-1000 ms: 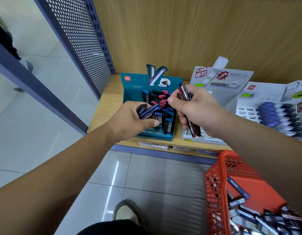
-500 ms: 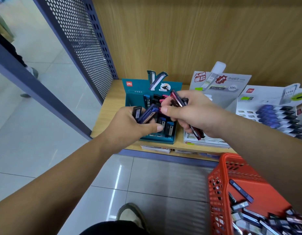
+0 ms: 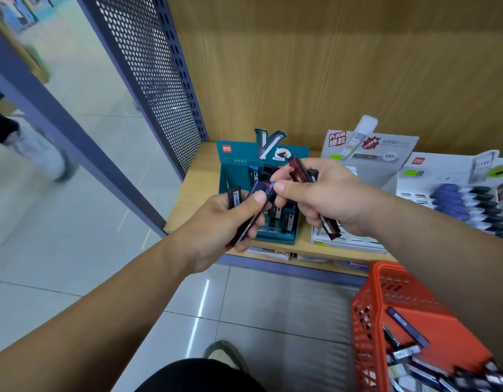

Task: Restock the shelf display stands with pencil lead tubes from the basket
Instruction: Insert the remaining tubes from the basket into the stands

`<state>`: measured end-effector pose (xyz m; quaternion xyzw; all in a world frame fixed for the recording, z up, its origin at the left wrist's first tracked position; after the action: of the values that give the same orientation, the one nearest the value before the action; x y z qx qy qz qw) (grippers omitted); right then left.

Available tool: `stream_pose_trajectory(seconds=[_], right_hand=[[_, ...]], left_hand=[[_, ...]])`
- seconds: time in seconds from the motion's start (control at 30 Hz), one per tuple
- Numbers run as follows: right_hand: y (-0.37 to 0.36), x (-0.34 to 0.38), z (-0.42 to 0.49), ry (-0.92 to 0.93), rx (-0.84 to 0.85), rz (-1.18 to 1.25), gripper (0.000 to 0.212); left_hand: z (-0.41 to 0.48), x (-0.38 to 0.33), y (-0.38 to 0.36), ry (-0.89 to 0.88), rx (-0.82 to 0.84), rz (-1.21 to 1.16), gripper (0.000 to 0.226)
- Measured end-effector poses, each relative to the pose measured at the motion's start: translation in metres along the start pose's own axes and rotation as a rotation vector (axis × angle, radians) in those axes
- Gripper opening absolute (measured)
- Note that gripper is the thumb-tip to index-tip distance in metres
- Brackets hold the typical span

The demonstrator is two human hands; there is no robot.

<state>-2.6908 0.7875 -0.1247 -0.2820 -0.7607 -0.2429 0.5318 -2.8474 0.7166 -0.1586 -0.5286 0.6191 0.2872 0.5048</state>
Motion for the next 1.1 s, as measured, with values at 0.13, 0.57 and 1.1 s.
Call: stream_pose_trajectory(seconds=[0.13,0.57,1.1], right_hand=[[0.002,-0.003,0.003,-0.027,0.008,-0.138,0.006],[-0.003,-0.010,0.008,-0.109,-0.025,0.026,0.020],[-0.011,-0.004,0.010,-0.030,-0.155,-0.832,0.013]], left_hand=[[0.002,0.002,-0.001,0.001,0.002,0.045,0.034],[0.000,0.020,0.018,-0.013,-0.096,0.051,0.022],[-0.004,0.049,0.023,0.090,-0.170,0.143,0.018]])
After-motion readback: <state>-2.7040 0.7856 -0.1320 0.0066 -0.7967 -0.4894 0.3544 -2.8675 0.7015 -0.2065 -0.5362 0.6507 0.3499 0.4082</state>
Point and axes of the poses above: each hand's wrist, its own z-axis towards the middle knuckle, its own y-axis out of the back of the hand, x = y × z, the point moved 6 cm from there along z, towards the middle knuckle, and after that the axes turned 13 degrees about x, right-handed, at the moved point
